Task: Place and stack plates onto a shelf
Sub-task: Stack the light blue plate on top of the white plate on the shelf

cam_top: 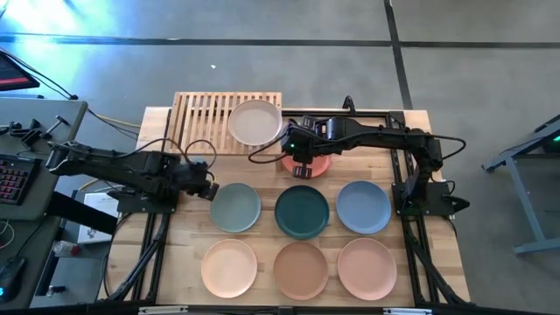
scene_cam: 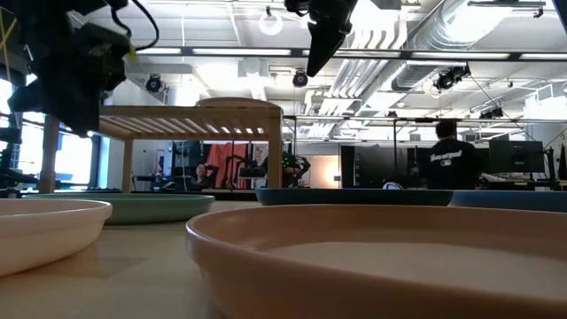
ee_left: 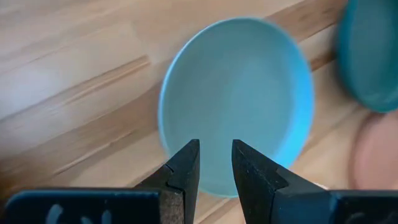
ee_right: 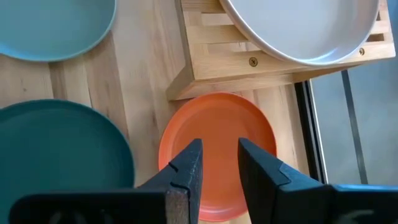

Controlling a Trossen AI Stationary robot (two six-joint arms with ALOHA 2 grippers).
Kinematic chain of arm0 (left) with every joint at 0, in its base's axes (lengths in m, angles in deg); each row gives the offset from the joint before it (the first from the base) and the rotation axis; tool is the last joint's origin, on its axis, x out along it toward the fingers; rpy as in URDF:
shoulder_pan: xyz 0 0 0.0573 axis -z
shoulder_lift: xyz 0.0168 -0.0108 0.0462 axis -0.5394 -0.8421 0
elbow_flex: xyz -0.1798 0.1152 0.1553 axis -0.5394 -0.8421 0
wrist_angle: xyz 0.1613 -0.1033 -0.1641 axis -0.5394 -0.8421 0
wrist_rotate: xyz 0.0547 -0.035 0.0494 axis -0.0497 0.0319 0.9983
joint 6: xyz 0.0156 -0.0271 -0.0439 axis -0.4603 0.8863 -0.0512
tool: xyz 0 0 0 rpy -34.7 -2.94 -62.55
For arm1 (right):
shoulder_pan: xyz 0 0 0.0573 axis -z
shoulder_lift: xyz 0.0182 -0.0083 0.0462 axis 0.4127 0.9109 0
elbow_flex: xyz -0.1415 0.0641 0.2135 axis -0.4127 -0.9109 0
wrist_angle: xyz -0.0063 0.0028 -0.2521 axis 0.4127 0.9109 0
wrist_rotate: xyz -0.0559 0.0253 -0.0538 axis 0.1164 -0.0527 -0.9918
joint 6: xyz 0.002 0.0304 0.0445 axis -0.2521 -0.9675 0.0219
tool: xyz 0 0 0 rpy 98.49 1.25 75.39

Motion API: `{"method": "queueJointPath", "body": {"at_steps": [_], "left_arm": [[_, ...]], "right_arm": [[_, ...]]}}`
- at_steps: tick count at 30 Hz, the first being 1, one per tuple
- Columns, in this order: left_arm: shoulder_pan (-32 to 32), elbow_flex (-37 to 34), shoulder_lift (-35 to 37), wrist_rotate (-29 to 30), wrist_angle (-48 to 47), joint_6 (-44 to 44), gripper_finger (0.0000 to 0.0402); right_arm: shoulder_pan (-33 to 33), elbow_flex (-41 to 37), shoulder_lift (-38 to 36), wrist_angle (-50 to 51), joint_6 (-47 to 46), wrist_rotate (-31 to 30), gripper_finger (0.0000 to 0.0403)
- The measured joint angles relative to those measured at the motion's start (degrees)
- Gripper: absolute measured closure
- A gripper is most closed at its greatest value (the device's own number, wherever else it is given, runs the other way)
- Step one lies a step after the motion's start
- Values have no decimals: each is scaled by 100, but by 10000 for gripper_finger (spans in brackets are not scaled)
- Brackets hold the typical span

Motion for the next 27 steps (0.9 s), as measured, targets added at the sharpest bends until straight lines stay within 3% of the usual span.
{"method": "queueJointPath", "body": {"at_steps": [27], "left_arm": [[7, 0, -1941, -64, -38, 348, 319]], "right_arm": [[0, -1, -2, 35, -244, 0, 324]]}}
